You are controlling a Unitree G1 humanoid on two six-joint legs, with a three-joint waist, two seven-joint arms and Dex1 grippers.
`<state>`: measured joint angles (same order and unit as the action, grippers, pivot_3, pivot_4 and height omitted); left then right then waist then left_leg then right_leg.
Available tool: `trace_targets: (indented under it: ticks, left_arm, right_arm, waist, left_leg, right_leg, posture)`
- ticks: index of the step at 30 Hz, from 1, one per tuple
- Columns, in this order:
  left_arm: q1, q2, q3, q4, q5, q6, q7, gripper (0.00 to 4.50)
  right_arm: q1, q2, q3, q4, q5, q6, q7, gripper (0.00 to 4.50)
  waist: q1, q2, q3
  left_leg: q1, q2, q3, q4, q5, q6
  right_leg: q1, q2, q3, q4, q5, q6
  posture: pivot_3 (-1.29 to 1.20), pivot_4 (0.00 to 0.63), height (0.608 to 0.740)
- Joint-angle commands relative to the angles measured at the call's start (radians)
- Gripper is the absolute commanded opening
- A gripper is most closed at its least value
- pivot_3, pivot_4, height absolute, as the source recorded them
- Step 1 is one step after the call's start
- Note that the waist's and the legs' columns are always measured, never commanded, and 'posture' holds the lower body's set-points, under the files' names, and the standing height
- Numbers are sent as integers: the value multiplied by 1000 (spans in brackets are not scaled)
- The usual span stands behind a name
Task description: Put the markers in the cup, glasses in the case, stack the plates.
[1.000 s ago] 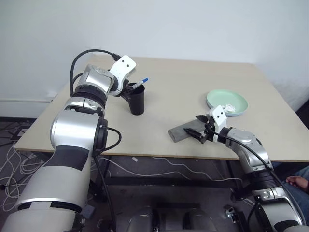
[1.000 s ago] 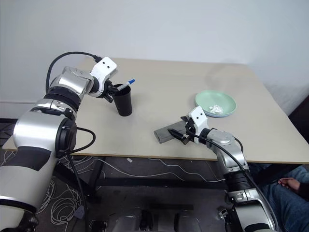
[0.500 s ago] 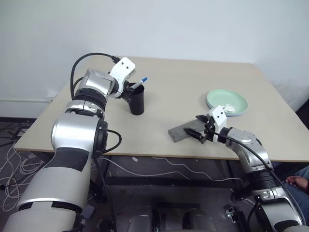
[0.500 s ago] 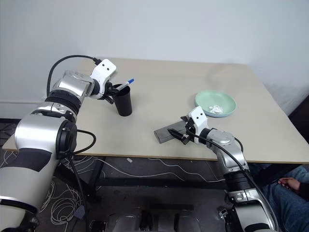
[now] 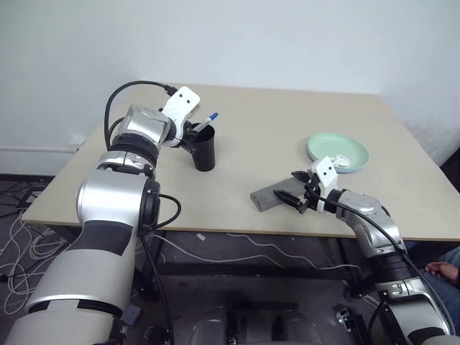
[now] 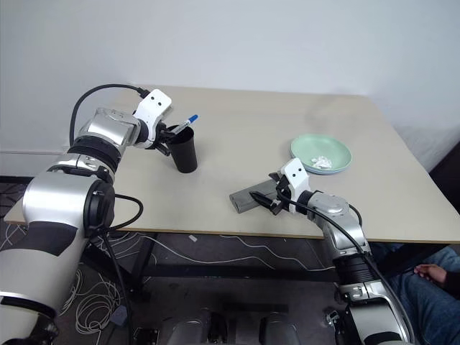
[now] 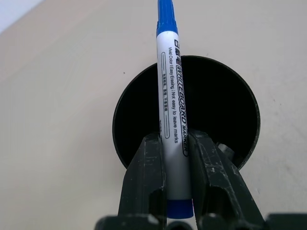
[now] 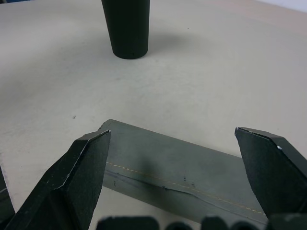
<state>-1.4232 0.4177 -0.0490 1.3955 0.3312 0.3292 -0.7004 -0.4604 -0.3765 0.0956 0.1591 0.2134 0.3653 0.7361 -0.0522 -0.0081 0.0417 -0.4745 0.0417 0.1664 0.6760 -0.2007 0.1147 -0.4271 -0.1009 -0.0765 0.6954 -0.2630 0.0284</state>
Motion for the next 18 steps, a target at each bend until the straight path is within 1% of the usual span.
trace_targets:
  ticks: [1,4,14,17,18]
  left_arm:
    - [-32,-1,16,-24,-20,-18,8,224]
    - [-37,0,22,-26,-29,-33,10,224]
    - [-70,22,99,-39,-108,-87,-12,224]
    - [-70,25,120,-45,-123,-151,17,224]
    - [-65,29,137,-51,-137,-208,49,224]
  right_arm:
    - [-16,-7,-23,-34,7,-15,-2,4500]
    - [-17,-7,-23,-34,7,-15,-3,4500]
    - [-15,-12,-21,-32,8,-11,5,4500]
    - [-27,-11,-20,-22,6,-12,7,4500]
    - [-31,-11,-20,-19,6,-12,8,4500]
  waist:
    - [0,0,0]
    - [0,0,0]
    - [0,0,0]
    - [0,0,0]
    - [0,0,0]
  left_leg:
    - [0,0,0,0,0,0]
    - [0,0,0,0,0,0]
    - [0,0,0,0,0,0]
    - [0,0,0,0,0,0]
    - [0,0,0,0,0,0]
  right_leg:
    - [0,0,0,0,0,0]
    - [0,0,0,0,0,0]
    - [0,0,0,0,0,0]
    - [0,0,0,0,0,0]
    - [0,0,0,0,0,0]
  posture:
    - [0,0,734]
    - [0,0,734]
    - [0,0,734]
    - [0,0,734]
    - [0,0,734]
